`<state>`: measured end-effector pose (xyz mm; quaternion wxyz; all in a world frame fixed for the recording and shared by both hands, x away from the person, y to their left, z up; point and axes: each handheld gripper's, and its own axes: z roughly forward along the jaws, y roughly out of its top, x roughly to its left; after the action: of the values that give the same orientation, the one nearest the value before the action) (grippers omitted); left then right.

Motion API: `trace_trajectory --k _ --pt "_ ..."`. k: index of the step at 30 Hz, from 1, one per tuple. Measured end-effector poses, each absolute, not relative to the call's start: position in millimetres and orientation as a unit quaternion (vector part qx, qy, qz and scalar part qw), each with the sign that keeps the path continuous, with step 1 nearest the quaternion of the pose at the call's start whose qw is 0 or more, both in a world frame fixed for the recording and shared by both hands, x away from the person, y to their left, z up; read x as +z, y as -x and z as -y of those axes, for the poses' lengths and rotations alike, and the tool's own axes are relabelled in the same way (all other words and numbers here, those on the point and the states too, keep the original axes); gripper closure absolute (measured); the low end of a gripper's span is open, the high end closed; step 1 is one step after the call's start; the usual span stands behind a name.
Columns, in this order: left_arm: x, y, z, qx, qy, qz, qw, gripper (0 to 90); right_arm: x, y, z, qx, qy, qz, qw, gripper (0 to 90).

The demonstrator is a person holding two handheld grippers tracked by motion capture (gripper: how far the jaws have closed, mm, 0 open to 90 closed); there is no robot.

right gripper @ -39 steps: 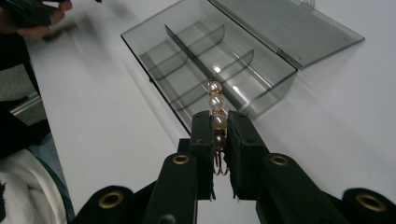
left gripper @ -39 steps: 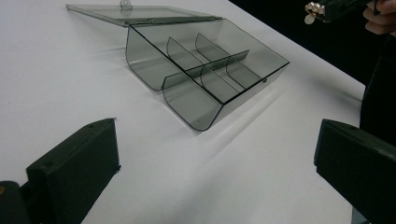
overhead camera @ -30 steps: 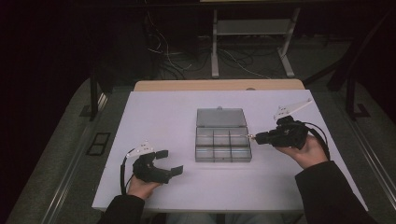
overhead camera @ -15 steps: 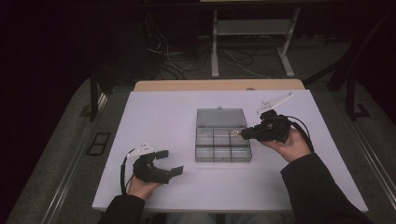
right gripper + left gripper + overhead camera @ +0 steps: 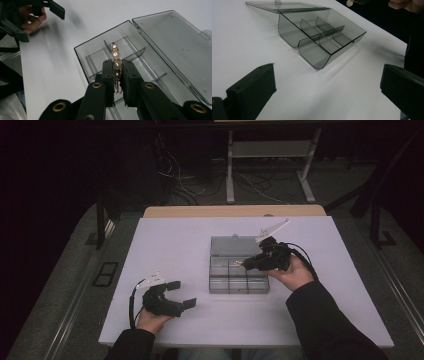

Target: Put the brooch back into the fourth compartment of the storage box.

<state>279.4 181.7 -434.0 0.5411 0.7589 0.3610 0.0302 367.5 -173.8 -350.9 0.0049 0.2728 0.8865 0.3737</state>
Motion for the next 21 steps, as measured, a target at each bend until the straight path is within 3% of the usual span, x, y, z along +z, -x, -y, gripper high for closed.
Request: trace_trajectory --k 21 --pt "-434 -281 -182 0.029 -0.764 -0.357 0.537 0.0 -373 -385 134 0.361 -0.276 -0.891 -0.013 80.6"
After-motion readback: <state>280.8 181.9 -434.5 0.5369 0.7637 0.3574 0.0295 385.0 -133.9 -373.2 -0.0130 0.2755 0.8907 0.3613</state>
